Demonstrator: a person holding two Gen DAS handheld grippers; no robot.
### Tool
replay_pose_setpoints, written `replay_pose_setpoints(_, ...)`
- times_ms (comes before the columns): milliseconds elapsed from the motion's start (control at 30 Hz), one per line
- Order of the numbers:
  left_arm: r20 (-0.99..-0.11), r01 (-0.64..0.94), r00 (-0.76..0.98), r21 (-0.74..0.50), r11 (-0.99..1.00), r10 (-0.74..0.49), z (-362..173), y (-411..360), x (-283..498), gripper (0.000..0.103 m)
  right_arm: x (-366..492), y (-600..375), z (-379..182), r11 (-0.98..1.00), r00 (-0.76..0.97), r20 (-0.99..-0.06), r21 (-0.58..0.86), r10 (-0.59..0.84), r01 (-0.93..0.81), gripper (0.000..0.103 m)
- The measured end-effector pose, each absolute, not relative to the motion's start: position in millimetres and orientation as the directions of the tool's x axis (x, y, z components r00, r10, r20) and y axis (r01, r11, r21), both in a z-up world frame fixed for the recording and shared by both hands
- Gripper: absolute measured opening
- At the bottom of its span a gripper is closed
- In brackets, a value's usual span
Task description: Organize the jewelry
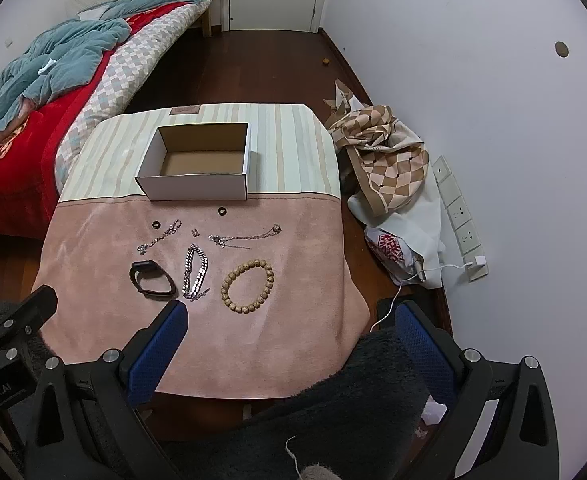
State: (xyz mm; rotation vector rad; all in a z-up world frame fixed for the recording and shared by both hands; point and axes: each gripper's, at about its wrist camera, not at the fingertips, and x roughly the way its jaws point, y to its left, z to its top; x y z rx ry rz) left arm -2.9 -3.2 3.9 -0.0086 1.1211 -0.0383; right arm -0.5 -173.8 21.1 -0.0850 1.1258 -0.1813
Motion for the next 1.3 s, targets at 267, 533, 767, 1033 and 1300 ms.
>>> replay_pose_setpoints(267, -0.901, 0.023, 0.432, -0.022, 1.000, -0.029, 2.0, -2.7, 0.2, 0.103, 1.6, -175.1, 21.7, 0.982, 0.417, -0.890, -0.159, -0.186, 0.098, 0.103)
replay_pose_setpoints(533, -0.903, 0.020, 0.429, -0.024, 1.000, -0.030, 0.8, -0.7, 2.0, 0.103, 0.2, -173.1, 21.2, 0.982, 0.417, -0.889, -0.161, -0.188, 0.099, 0.103)
replay_pose_setpoints(767, -0.904, 0.019, 0.426, -0.022, 1.000, -0.028, 0.2, -1.5, 2.7, 0.103, 1.7, -172.6, 20.6, 0.982, 0.419, -0.888, -0.164, -0.190, 0.097, 0.103)
replay_pose_setpoints(1033, -0.899, 0.023, 0.436, -0.021, 1.000, -0.029, 1.7, -0.6, 1.7, 0.103, 1.5, -171.3, 20.7, 0.981, 0.422, -0.886, -0.169, -0.192, 0.092, 0.103)
replay_pose_setpoints(1300, -0.900, 0.021, 0.436, -0.020, 1.000, -0.028, 2.2, -0.9, 0.7, 0.103, 0.0, -170.4, 25.1, 0.982, 0.431, -0.882, -0.165, -0.189, 0.092, 0.103)
